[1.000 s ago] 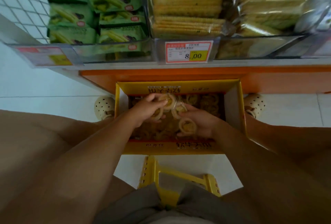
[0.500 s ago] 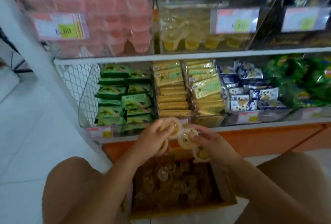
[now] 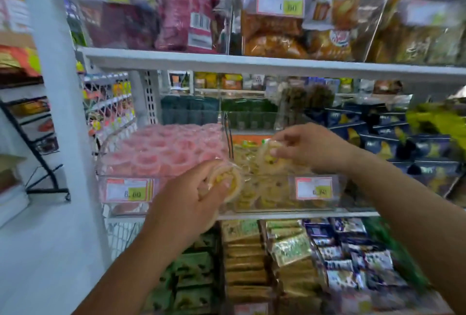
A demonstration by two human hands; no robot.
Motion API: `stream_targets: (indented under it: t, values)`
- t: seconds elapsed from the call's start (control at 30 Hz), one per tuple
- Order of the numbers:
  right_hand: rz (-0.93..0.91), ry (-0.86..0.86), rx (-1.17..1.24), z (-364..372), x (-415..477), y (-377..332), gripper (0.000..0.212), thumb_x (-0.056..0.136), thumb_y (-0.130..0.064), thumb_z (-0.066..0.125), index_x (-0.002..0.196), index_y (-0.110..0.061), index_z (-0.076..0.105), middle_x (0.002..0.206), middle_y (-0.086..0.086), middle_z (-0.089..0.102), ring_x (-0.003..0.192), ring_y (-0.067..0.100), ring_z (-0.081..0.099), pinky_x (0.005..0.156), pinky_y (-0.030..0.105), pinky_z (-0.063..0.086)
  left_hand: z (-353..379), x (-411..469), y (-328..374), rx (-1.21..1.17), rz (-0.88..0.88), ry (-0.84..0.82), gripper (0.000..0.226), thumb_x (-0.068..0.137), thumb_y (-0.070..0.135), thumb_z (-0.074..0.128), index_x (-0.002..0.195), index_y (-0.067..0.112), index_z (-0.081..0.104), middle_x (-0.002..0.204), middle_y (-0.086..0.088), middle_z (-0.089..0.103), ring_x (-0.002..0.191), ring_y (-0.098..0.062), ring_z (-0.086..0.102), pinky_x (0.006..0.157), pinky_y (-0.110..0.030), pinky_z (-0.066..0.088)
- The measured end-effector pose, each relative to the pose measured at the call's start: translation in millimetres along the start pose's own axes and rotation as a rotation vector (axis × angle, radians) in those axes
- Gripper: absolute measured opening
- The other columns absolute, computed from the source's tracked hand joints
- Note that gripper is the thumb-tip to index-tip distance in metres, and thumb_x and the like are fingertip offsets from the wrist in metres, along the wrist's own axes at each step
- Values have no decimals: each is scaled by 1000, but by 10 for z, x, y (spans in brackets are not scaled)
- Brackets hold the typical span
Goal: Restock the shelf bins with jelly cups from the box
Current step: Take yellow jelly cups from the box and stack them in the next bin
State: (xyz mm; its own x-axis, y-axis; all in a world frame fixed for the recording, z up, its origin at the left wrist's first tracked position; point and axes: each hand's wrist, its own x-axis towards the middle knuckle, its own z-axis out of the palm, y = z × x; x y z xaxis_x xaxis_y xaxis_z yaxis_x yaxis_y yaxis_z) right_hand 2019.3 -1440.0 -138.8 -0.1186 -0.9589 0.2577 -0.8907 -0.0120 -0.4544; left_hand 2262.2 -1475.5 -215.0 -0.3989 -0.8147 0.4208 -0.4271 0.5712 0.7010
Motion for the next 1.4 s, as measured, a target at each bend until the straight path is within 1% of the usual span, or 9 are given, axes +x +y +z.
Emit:
stream_targets:
  t: [0.13,0.27,0.37,0.43,0.57,0.67,0.9,1.2,1.4]
  values:
    - [67,-340,-161,183,650,156,29,87,-42,66,100,-17,72,89,-8,67,82,8,59,79,22,42,14,30,-185,24,-46,-22,35,88,56,56,123,54,53,86,25,64,83,5,60,72,-28,50]
    - [139,-663,-222,494,1019,271,13,83,-47,68,90,-39,74,116,-5,67,113,23,59,104,47,43,-32,72,-287,19,-67,-41,25,83,62,56,105,70,48,94,30,62,87,7,61,80,-33,54]
    - [121,-734,-198,596,1119,201,6,86,-36,67,81,-39,68,112,-6,64,113,20,55,105,45,42,-48,127,-290,56,-29,-52,26,75,71,46,99,79,42,93,26,66,82,4,64,74,-35,55]
    - [79,-748,-282,603,1141,130,5,87,-35,65,84,-39,66,111,-6,64,115,24,57,102,44,44,-48,142,-245,55,-8,-64,21,82,67,50,96,81,41,97,44,57,85,11,61,73,-27,53]
    - [125,-849,-269,575,1099,108,18,92,-43,57,109,-41,61,135,-8,52,129,21,43,110,51,34,5,154,-244,28,19,-85,18,88,58,54,98,72,49,98,48,52,84,11,61,72,-25,51]
    - [177,-798,-179,577,1055,117,38,92,-43,58,128,-31,57,145,-5,44,136,23,37,111,51,32,49,148,-272,5,10,-103,17,87,55,56,99,66,52,94,49,51,81,7,63,69,-25,51]
    - [110,-591,-67,588,1049,226,8,86,-41,68,88,-33,68,92,-11,63,105,16,56,101,39,44,40,117,-322,23,10,-97,17,87,56,55,97,68,48,97,50,49,82,9,62,69,-23,50]
    - [184,-594,-118,416,1002,295,36,78,-59,66,92,-26,63,107,-6,57,109,19,51,90,34,48,81,105,-354,19,17,-91,32,83,69,49,113,59,54,100,47,53,85,12,61,67,-21,47]
    - [330,-716,195,322,931,617,20,87,-13,68,105,-21,69,120,2,64,115,21,57,81,28,49,126,111,-333,5,9,-106,39,77,70,43,113,60,53,89,42,59,82,10,61,65,-20,44]
